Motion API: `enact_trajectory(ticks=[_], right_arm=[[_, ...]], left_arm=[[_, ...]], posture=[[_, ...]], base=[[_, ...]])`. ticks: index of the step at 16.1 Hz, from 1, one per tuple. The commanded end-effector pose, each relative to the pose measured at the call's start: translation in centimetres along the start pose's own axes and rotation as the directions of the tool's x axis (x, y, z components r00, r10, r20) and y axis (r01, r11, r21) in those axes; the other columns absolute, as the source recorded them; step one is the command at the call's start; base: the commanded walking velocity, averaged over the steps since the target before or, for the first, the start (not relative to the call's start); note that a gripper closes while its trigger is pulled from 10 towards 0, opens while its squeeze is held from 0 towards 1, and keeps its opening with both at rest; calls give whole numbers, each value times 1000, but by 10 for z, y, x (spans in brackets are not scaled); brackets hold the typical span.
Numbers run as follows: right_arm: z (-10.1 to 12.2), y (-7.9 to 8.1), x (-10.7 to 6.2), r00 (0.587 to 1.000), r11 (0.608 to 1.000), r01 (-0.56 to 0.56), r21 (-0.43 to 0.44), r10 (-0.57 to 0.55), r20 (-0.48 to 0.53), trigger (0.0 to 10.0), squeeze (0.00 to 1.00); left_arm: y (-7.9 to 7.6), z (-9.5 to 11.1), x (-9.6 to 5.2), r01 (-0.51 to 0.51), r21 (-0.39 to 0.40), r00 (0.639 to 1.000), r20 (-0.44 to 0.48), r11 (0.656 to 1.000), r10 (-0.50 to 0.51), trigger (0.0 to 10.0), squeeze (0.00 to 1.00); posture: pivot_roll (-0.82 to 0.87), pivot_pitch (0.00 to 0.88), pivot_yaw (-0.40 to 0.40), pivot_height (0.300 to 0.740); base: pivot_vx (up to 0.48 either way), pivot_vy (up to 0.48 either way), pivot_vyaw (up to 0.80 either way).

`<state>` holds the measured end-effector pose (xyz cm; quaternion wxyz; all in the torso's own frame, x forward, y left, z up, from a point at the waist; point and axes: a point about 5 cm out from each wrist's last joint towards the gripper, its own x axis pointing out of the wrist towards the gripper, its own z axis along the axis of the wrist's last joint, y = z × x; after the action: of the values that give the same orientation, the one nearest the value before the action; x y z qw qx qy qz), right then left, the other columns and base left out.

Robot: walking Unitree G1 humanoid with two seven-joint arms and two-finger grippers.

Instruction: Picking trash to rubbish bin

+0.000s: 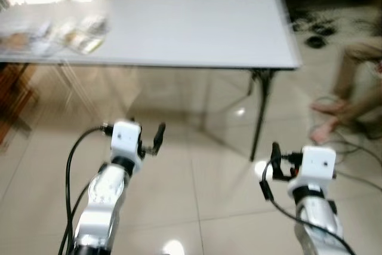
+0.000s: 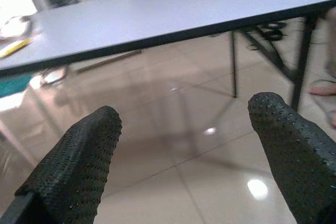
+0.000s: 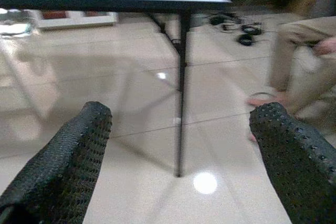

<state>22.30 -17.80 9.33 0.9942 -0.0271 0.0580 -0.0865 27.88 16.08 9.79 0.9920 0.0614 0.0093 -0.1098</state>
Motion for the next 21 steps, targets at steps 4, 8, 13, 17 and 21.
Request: enact_trajectory(ticks=[4,8,13,17,21], right_arm=[[1,0,-2,1000,1000,5,16,-6,11,10000,0],[2,0,0,1000,1000,12,21,-12,17,10000,0],[2,1,0,1000,999,14,30,-15,21,10000,0],[1,2,-2,1000,999,22,35,-22,18,10000,0],[1,1,-3,1000,999,24,33,-24,17,10000,0]], left_arm=[[3,-6,0,-14,3,999,-33,1000,14,10000,0],[3,-10,3,-7,-8,999,-45,1000,7,10000,0],[4,-13,3,-6,-10,998,-57,1000,6,10000,0],[4,-16,3,5,-7,998,-68,1000,-6,10000,0],[3,-18,3,9,-6,997,-77,1000,-10,10000,0]], posture=[[-106,81,91,740],[-105,73,91,740],[-101,73,97,740],[-105,79,105,740],[-109,84,105,740]], base=[[0,0,156],[0,138,0],[0,439,0],[0,480,0],[0,480,0]])
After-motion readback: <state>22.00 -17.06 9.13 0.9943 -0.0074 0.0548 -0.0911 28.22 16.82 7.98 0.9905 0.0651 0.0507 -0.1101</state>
